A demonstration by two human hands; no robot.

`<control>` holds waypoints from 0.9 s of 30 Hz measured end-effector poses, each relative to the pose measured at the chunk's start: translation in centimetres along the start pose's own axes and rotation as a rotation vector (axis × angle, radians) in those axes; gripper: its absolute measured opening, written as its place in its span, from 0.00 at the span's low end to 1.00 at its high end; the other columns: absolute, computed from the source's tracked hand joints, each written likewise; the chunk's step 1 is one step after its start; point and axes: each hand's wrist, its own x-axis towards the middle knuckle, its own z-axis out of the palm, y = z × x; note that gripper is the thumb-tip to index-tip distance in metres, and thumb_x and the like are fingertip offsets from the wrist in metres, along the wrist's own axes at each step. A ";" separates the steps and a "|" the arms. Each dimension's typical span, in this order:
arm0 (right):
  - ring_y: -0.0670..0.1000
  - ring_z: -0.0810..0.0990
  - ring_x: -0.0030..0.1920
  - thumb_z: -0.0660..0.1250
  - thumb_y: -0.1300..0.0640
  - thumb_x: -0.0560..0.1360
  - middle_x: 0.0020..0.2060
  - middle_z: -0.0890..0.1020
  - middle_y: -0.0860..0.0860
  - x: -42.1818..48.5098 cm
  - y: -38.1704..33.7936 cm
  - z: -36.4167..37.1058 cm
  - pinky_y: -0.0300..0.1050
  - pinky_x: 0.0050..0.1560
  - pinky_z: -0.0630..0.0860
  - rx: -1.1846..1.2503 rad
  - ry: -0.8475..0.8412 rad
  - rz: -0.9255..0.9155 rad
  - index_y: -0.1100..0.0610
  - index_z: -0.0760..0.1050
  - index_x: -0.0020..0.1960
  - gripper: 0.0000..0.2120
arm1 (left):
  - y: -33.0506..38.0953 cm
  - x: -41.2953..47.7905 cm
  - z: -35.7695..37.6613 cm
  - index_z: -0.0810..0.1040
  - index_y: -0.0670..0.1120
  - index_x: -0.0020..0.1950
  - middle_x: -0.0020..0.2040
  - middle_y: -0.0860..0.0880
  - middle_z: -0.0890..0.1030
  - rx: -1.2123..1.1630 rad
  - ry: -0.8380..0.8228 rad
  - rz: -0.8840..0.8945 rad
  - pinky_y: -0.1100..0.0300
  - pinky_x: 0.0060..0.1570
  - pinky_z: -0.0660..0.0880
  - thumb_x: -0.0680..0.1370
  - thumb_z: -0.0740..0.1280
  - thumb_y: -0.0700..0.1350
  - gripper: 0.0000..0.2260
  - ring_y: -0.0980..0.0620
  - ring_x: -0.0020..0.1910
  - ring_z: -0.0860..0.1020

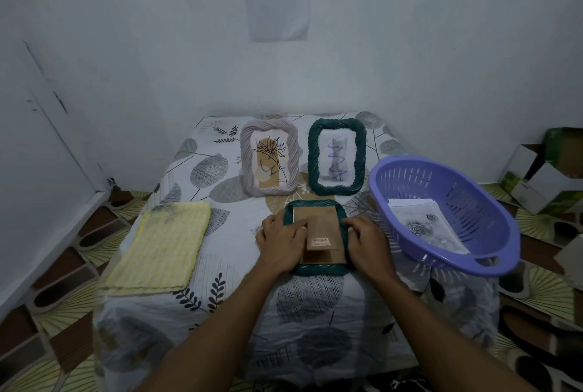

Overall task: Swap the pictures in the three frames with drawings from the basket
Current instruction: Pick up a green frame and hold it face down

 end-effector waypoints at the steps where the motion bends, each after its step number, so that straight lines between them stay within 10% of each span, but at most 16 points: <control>1: 0.55 0.76 0.53 0.59 0.65 0.77 0.54 0.79 0.56 0.0 0.0 0.0 0.46 0.53 0.71 0.010 0.002 0.003 0.60 0.79 0.57 0.13 | 0.1 0.0 0.2 0.72 0.59 0.68 0.77 0.46 0.57 -0.017 0.011 -0.010 0.45 0.70 0.47 0.76 0.46 0.56 0.25 0.47 0.73 0.51; 24: 0.53 0.75 0.52 0.58 0.64 0.79 0.54 0.79 0.55 0.2 0.7 0.3 0.41 0.50 0.67 0.086 0.025 -0.011 0.58 0.78 0.58 0.13 | 0.7 1.2 -0.1 0.80 0.55 0.60 0.61 0.50 0.78 -0.102 0.094 0.044 0.52 0.63 0.61 0.76 0.56 0.61 0.20 0.46 0.64 0.68; 27: 0.52 0.75 0.52 0.58 0.63 0.79 0.54 0.79 0.54 0.2 0.7 0.3 0.42 0.51 0.68 0.089 0.026 -0.008 0.58 0.78 0.58 0.12 | 0.9 1.2 -0.3 0.82 0.49 0.58 0.55 0.49 0.82 -0.267 0.116 0.055 0.56 0.58 0.70 0.78 0.62 0.49 0.13 0.49 0.56 0.76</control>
